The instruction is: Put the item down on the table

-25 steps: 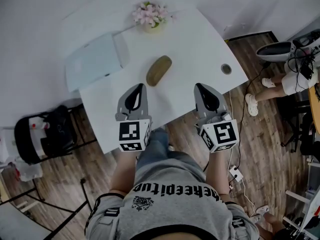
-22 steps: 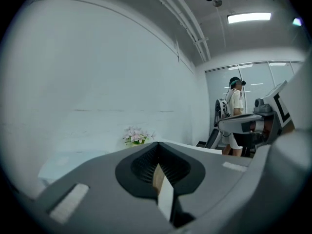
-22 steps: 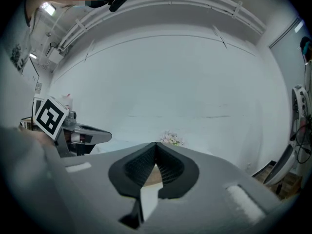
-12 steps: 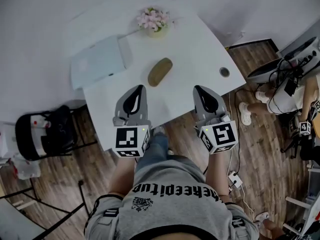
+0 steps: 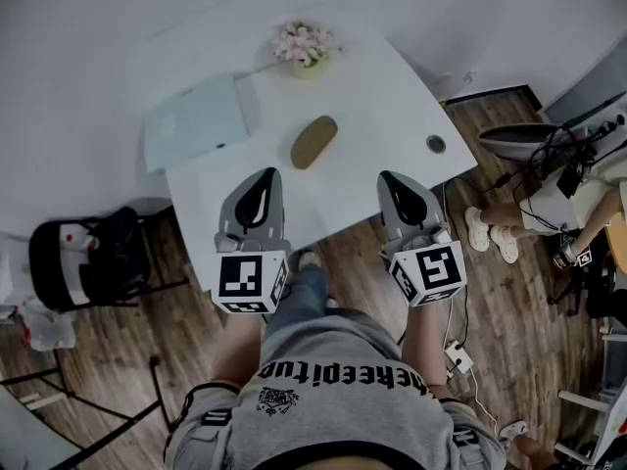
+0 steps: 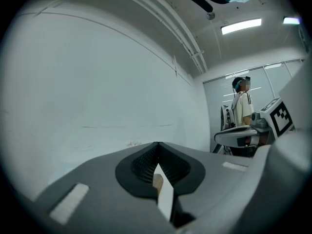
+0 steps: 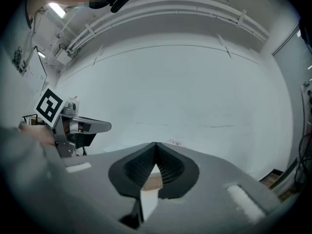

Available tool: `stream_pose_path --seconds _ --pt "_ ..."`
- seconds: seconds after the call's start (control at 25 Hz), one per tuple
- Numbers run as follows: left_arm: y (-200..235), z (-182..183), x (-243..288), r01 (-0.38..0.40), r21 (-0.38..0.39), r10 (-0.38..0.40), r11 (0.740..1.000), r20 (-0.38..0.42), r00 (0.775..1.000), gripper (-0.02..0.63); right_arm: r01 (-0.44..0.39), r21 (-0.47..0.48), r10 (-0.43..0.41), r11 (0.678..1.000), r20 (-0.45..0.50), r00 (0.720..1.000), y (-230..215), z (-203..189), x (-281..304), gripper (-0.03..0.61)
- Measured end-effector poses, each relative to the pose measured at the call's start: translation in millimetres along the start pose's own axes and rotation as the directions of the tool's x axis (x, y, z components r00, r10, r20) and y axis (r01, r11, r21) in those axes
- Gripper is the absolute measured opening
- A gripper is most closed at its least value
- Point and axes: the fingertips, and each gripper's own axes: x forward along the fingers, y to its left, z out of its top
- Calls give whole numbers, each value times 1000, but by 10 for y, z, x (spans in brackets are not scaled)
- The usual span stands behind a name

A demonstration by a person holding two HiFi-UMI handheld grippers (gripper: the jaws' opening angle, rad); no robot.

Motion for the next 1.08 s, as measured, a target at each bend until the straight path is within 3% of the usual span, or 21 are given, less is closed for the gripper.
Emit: stream_pose_path --seconds 1.08 --pt "-38 91 -241 -4 0 4 1000 27 1000 17 4 -30 -3 1000 30 1000 156 133 -196 -2"
